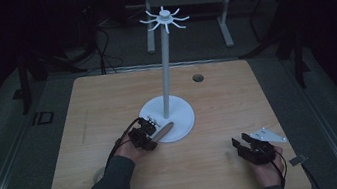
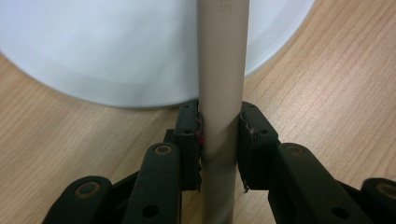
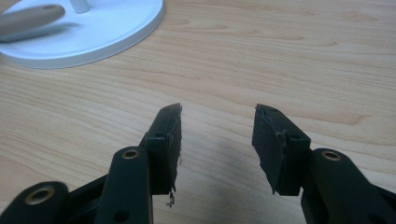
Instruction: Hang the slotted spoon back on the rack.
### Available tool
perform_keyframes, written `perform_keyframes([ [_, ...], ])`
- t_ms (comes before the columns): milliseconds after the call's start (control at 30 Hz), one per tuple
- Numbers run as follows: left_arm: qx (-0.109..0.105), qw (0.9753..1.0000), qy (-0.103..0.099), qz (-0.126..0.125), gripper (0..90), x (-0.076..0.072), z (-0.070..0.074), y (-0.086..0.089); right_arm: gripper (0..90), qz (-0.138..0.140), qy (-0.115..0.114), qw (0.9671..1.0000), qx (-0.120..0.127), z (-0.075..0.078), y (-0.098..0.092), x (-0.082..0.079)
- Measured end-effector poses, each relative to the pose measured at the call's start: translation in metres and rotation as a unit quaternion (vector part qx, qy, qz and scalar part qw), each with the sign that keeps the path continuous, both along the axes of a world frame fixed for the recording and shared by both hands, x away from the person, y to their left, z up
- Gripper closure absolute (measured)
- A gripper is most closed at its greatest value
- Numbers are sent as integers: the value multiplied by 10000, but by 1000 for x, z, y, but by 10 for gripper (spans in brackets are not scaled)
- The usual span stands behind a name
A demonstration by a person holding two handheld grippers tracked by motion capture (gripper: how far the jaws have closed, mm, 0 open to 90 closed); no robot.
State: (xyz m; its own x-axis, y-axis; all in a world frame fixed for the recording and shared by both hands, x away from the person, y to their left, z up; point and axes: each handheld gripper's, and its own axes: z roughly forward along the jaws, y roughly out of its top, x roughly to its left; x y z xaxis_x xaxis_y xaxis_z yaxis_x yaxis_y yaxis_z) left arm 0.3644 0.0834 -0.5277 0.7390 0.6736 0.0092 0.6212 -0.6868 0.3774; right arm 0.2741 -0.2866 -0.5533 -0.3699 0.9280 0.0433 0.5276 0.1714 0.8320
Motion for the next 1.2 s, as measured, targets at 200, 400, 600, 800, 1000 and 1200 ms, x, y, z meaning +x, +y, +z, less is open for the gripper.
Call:
perform_keyframes([
  [200, -232, 9994, -186, 176, 718, -7, 15, 9, 516, -9, 3, 10000, -19, 0, 1, 0],
  [400, -517, 9969, -417, 417, 714, -17, 33, 17, 515, 2, 1, 10000, -33, -1, 1, 0],
  [600, -878, 9919, -735, 546, 713, -30, 50, 22, 515, -4, -6, 10000, -41, -1, 2, 0],
  [800, -1228, 9851, -1023, 632, 714, -43, 62, 18, 515, -4, -23, 10000, -53, -1, 2, 1],
  [1000, -1622, 9781, -1131, 652, 714, -50, 70, 14, 515, -5, -37, 10000, -43, -1, 2, 1],
  [1200, -1735, 9732, -1343, 693, 718, -55, 78, 9, 515, -11, -38, 10000, -44, 0, 1, 0],
])
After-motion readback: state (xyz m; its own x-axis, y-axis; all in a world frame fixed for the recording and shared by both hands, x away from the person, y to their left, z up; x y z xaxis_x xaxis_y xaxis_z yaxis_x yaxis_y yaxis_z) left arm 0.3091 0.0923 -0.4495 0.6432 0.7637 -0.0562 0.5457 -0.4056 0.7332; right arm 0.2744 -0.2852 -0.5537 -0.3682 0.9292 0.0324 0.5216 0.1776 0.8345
